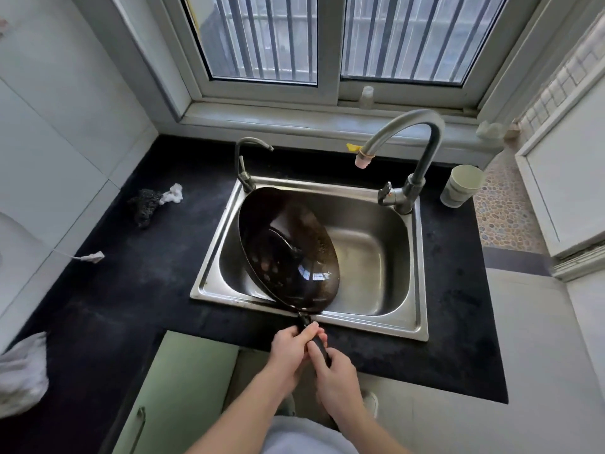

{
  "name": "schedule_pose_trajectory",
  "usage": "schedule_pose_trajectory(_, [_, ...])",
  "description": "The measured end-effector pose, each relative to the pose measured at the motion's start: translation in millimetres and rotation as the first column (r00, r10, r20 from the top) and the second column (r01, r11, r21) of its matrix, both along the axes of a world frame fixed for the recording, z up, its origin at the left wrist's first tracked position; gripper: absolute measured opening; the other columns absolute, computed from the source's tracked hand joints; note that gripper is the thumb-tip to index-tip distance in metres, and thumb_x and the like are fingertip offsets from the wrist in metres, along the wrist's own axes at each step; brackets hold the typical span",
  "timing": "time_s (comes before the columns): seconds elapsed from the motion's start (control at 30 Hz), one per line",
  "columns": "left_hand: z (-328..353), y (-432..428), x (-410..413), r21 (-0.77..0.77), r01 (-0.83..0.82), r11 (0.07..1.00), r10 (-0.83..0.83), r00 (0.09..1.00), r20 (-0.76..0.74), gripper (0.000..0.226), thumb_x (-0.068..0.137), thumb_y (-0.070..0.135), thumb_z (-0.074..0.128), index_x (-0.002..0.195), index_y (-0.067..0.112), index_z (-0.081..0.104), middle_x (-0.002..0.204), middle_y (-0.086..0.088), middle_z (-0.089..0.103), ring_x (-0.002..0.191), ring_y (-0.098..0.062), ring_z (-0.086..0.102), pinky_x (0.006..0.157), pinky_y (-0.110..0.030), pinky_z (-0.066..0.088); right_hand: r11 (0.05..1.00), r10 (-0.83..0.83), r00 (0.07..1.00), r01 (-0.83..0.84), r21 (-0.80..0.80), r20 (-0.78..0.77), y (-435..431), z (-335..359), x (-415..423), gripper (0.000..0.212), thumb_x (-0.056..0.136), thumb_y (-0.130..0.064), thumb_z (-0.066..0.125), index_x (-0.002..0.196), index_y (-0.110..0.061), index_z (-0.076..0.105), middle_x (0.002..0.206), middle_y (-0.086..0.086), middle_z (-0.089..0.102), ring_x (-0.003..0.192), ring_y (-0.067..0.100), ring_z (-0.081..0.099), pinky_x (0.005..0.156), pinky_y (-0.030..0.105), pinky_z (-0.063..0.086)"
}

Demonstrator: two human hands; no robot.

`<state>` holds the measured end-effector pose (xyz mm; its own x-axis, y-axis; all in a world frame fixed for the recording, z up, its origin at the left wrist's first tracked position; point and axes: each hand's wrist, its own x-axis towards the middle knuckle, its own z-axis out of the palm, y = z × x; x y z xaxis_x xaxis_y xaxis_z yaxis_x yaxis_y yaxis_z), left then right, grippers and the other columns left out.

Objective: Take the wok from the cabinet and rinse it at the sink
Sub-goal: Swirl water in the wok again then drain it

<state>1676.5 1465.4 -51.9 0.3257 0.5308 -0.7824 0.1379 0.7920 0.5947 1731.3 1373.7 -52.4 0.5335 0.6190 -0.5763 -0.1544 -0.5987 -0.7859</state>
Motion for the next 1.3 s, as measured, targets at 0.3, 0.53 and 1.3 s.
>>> schedule_pose_trajectory(0.3, [-14.7, 26.9, -35.3, -0.087, 0.226, 0.97, -0.203, 0.956, 0.213, 0.018, 0.095, 0.012, 0.059, 0.102, -0.002, 0.068, 0.094, -0.016, 0.072, 0.091, -0.026, 0.069, 0.1, -0.049, 0.049, 0.995, -0.102, 0.984, 0.099, -0.029, -0.148, 5.6, 0.8, -35.2, 0.032, 0.098, -0.034, 0.057, 0.086, -0.005, 0.062, 0.052, 0.0, 0.057, 0.043, 0.016, 0.054, 0.041, 0.029, 0.044])
schedule_pose_trajectory(0.53, [-18.0, 41.8, -49.5, -0.108, 0.283, 0.953, -0.243, 0.927, 0.286, 0.027, 0.098, 0.01, 0.053, 0.12, -0.005, 0.059, 0.114, -0.018, 0.072, 0.107, -0.027, 0.069, 0.083, -0.031, 0.057, 0.979, -0.192, 0.798, 0.196, -0.055, -0.572, 18.4, 14.7, -47.1, 0.027, 0.098, -0.028, 0.059, 0.079, -0.009, 0.056, 0.058, 0.003, 0.049, 0.041, 0.014, 0.041, 0.037, 0.023, 0.036])
schedule_pose_trajectory(1.3, [-5.3, 24.7, -38.8, -0.022, 0.189, 0.982, -0.177, 0.949, 0.261, 0.023, 0.092, 0.004, 0.062, 0.111, -0.008, 0.064, 0.108, -0.021, 0.072, 0.092, -0.023, 0.072, 0.079, -0.029, 0.058, 0.997, -0.072, 0.986, 0.066, -0.048, -0.147, 14.3, 22.5, -42.7, 0.037, 0.092, -0.03, 0.063, 0.061, -0.011, 0.055, 0.048, 0.002, 0.05, 0.036, 0.017, 0.044, 0.038, 0.026, 0.036])
